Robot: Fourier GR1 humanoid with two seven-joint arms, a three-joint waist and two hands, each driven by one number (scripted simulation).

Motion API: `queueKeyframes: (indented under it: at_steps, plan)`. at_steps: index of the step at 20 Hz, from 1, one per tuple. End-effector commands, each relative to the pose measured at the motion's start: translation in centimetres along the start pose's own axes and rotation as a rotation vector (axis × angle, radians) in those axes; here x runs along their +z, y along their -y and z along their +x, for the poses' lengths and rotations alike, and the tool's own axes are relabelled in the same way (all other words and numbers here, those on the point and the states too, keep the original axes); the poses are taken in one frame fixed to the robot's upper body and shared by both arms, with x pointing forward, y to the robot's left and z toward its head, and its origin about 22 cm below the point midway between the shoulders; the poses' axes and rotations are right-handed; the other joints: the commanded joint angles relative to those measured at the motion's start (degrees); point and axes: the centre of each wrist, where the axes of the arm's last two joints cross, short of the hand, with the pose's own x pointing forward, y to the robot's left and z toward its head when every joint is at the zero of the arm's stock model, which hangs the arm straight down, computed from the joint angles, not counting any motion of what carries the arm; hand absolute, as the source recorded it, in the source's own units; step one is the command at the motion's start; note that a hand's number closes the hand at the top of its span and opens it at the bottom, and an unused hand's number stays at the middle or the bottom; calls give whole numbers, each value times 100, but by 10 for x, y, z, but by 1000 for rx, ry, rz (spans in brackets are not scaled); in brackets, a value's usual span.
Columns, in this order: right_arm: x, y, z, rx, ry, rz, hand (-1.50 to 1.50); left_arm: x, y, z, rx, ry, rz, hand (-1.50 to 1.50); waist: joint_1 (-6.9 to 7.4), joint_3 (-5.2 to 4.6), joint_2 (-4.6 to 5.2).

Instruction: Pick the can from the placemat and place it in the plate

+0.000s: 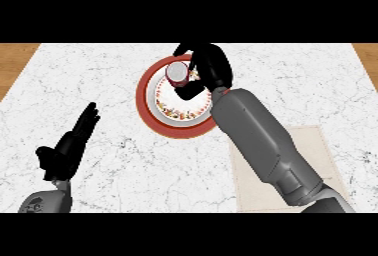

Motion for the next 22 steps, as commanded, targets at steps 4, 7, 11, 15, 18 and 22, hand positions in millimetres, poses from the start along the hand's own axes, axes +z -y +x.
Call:
queueKeyframes:
  at_steps: [4,7,11,15,18,22]
  plan:
    - [-4,-14,-3,-80,-122,29,-150,-3,12,-9,5,-1,-5,0,-56,-1,-7]
    - [-3,-16,-21,-175,-137,-60,-150,-5,-4,5,9,4,-9,0,93,4,35]
    - [-2,-7,-20,-356,-138,-195,-150,2,5,0,-6,14,-19,0,54,9,15]
    - [-8,15,-40,-546,-141,-215,-150,12,-9,-14,-6,4,18,0,-158,6,-1]
    - [2,26,-74,-662,-124,-214,-150,16,-22,-8,-12,12,36,0,-190,8,-22]
    - [30,49,-145,-677,-96,-223,-150,16,-4,-11,3,-23,26,0,-247,7,-21]
